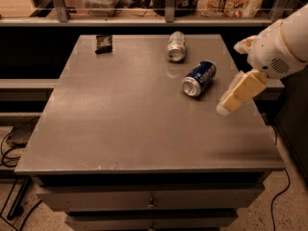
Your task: Move pepsi can near rxbar chocolate
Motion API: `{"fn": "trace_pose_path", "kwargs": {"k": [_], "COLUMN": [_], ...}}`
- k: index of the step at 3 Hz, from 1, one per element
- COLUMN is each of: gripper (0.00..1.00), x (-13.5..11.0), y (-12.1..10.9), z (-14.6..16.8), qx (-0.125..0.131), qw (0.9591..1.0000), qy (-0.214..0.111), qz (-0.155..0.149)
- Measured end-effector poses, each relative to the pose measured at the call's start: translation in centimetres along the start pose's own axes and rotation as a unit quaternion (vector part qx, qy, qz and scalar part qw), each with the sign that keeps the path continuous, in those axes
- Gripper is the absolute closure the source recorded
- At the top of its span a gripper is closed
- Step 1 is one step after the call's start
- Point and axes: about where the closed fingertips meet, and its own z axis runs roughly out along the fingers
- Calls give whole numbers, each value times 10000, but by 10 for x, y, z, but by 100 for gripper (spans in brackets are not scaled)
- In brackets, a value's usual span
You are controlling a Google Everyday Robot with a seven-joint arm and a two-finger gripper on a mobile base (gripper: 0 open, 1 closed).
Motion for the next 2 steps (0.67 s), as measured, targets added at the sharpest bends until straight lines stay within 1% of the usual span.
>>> {"fn": "trace_pose_path", "kwargs": {"k": [1, 2], "gripper": [0, 0], "x": [-4, -10], "y": [3, -4], "z": [10, 21], "qx": [-100, -93], "qw": [9995, 9986], "qy": [-204, -380], "qz": [227, 364]}}
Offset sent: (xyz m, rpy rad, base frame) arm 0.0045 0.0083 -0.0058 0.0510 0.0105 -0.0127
